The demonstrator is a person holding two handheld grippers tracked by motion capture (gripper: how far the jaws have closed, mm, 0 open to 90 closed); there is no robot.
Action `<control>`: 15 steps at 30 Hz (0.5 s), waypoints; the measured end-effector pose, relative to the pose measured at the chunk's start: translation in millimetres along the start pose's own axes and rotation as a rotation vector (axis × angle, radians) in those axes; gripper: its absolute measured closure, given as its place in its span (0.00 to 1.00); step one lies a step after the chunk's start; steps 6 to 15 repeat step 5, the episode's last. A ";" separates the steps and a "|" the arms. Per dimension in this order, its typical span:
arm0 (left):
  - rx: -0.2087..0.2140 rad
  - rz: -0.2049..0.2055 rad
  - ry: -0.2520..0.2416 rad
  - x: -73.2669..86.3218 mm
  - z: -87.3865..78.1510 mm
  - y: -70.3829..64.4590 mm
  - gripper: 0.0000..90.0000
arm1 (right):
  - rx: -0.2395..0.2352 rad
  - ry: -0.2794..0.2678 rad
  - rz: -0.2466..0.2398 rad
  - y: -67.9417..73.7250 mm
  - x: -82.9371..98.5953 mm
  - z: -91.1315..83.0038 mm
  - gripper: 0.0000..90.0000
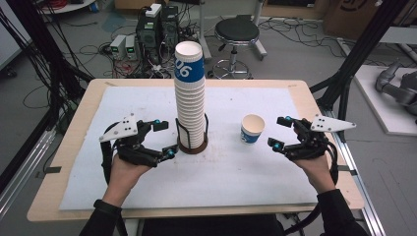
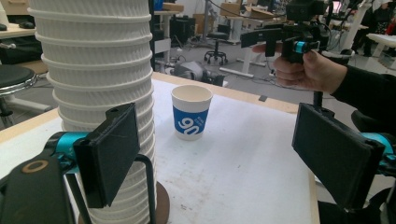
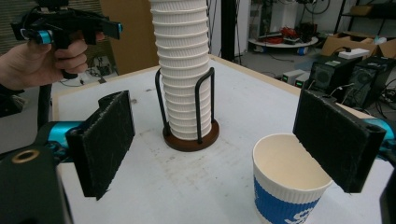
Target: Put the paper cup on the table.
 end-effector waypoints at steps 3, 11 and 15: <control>0.000 0.002 0.002 0.4 -0.5 0.5 0.17 | 0.002 0.003 0.002 -0.8 0.6 0.2 0.14; -0.002 0.000 0.000 0.4 -1.2 1.1 0.17 | 0.005 -0.001 -0.001 -2.7 0.7 0.0 0.14; -0.002 0.000 0.000 0.4 -1.2 1.1 0.17 | 0.005 -0.001 -0.001 -2.7 0.7 0.0 0.14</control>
Point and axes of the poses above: each handheld gripper's, and its own axes: z roughly forward along the jaws, x roughly out of its underside, y roughly to its left, the point moved 9 cm from there along z, roughly forward along the jaws, and after that the axes turned 6 degrees about x, right-handed, at the moved point
